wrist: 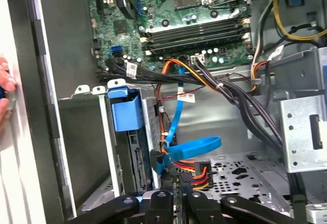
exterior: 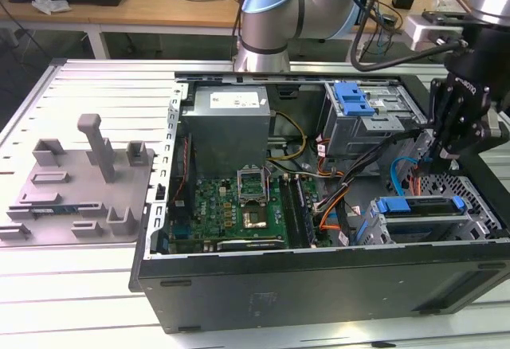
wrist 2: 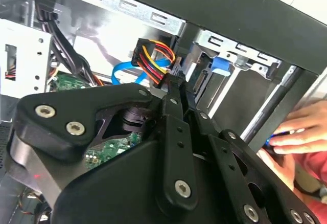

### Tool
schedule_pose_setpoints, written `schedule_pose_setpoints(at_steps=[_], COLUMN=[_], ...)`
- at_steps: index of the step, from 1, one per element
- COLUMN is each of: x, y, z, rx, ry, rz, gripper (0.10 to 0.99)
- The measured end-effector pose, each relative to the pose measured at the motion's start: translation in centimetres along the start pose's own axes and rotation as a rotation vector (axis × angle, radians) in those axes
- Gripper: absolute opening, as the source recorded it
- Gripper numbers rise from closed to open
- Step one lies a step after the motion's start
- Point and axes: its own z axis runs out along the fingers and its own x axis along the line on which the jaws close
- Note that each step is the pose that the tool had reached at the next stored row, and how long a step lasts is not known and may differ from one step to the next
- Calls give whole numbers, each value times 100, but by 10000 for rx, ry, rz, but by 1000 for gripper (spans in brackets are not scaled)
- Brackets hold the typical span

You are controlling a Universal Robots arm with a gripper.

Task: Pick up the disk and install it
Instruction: 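Insert the first disk wire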

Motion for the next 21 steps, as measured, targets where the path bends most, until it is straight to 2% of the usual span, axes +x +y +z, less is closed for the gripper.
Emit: schedule_pose_setpoints(at_steps=[4,5,6,8,10,12,16,21], x=[58,78,96,111,127,144,187,192], y=[-5,-7,-10,-10,-10,-2,53,55], z=[1,2,-1,-6,-13,-16,-12,-12], rx=[0,6,22,40,77,114,151,152], ry=[-224,-316,-450,-609,-816,-955,-993,-993], rz=[4,7,10,13,17,24,28,28], gripper=[165,165,165,165,165,165,165,165])
